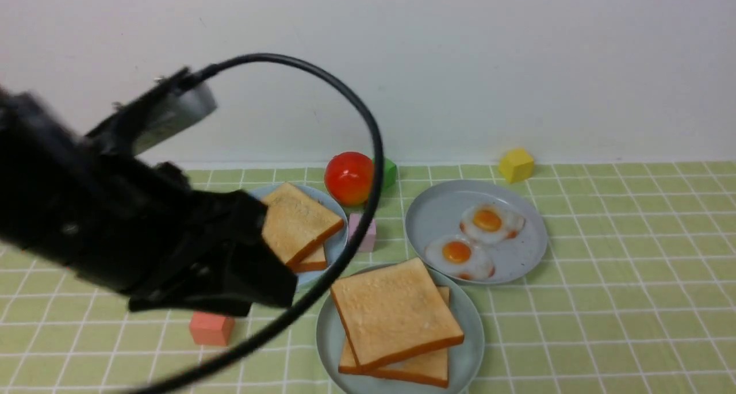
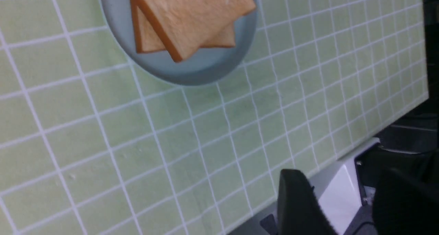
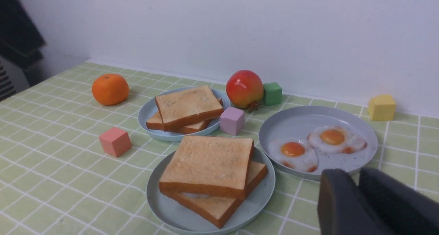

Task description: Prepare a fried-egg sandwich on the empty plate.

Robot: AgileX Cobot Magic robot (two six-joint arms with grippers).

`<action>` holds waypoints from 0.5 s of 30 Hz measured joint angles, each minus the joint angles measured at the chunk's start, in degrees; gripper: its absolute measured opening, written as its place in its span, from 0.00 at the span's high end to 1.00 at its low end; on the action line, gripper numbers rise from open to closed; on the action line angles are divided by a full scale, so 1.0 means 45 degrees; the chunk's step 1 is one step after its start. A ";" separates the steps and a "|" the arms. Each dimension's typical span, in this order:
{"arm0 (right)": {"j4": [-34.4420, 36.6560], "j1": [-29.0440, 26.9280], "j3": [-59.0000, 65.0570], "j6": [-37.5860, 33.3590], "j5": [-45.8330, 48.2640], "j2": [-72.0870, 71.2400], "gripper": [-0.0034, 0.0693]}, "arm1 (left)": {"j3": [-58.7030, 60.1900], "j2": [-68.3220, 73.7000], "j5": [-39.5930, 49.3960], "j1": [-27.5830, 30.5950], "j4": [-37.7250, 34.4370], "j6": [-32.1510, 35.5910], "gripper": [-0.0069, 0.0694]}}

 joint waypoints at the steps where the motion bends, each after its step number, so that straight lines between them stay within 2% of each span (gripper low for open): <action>1: 0.0000 0.0000 0.0125 0.0000 -0.0002 -0.0045 0.80 | 0.0393 -0.0896 0.0027 0.0000 0.0000 -0.0162 0.60; 3: 0.0000 0.0000 0.0223 0.0000 -0.0002 -0.0048 0.79 | 0.0804 -0.1997 0.0027 0.0000 0.0000 -0.0356 0.67; 4: 0.0000 0.0000 0.0278 0.0000 0.0015 -0.0048 0.79 | 0.1482 -0.3486 -0.0049 0.0000 0.0000 -0.0538 0.78; 7: 0.0000 0.0000 0.0278 0.0006 0.0001 -0.0048 0.79 | 0.2709 -0.6140 -0.0653 0.0000 0.0253 -0.0602 0.92; 11: 0.0000 0.0000 0.0278 0.0006 0.0001 -0.0048 0.79 | 0.4262 -0.9556 -0.2200 0.0000 0.1930 -0.0628 0.93; 15: 0.0000 0.0000 0.0278 0.0006 0.0001 -0.0048 0.79 | 0.5192 -1.2220 -0.2663 0.0000 0.4135 -0.1154 0.93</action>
